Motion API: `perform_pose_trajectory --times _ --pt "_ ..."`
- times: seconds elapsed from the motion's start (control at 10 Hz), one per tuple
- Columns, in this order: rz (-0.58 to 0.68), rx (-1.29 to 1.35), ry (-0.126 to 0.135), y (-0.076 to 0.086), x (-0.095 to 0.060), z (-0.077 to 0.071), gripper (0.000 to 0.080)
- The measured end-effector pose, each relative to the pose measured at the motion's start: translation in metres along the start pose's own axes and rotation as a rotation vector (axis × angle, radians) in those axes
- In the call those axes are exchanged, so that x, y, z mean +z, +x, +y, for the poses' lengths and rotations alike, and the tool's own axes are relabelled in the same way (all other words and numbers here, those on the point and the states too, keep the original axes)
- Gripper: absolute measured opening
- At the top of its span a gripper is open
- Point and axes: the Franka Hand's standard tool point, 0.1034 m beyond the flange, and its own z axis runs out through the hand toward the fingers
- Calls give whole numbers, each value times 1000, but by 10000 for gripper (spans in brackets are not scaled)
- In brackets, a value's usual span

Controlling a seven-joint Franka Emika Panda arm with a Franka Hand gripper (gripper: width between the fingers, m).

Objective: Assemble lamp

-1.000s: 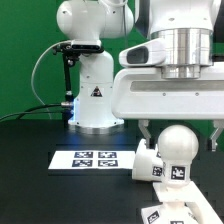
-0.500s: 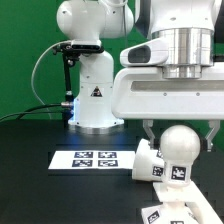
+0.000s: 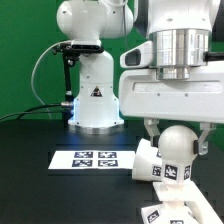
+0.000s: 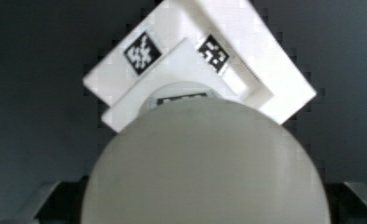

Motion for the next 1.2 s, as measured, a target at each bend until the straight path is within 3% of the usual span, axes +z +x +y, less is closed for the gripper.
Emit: perform_pose_trajectory --times 0.2,0.4,0.6,0.7,1.0,1.1,1.2 --pt "-45 345 32 1 0 -2 576" --pt "-59 473 37 1 1 -2 576" --pt "-54 386 39 2 1 0 590" --pt "-48 269 36 3 3 3 675" --pt "-34 -183 31 4 -2 0 698" --pt "7 -175 66 -4 -7 -3 698" --pt "5 -263 56 -4 -5 0 699"
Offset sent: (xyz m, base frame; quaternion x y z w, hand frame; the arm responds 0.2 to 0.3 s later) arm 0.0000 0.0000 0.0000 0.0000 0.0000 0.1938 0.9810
